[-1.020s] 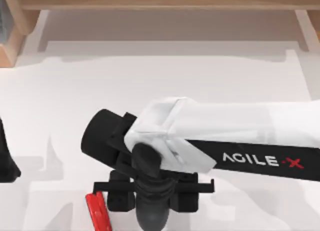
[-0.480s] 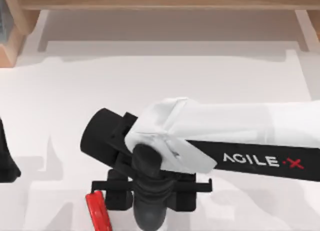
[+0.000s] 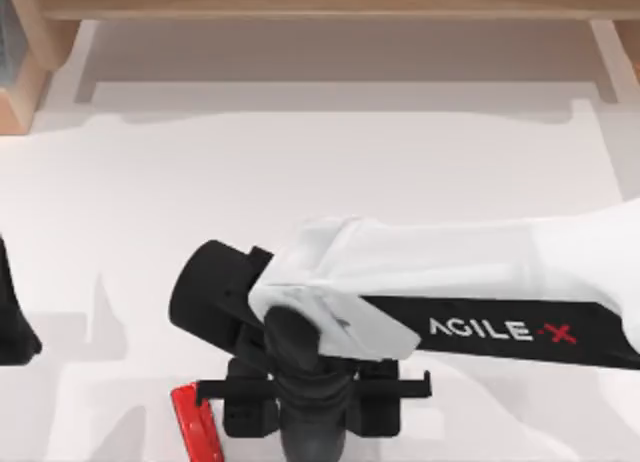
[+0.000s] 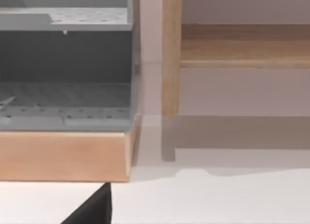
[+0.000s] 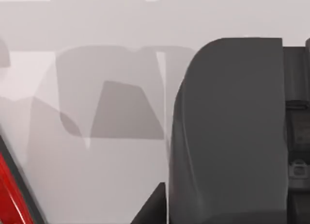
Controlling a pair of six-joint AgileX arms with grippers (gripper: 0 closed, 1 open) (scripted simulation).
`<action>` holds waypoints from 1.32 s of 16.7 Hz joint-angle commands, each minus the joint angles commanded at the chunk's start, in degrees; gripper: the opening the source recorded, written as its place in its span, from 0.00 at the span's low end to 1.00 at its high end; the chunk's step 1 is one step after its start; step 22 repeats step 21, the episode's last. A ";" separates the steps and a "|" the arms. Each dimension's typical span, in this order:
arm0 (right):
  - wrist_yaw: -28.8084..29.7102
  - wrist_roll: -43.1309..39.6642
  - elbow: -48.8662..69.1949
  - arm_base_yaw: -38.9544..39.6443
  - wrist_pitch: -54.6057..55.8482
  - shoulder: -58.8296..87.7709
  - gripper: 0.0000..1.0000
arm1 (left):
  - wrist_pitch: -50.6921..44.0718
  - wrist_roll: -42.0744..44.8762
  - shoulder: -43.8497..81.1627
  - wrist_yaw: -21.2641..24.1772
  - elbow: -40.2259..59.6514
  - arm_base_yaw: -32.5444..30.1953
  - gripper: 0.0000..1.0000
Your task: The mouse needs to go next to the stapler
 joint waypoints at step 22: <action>0.00 0.00 0.00 0.00 0.00 0.00 1.00 | 0.00 0.00 0.00 0.00 0.00 0.00 1.00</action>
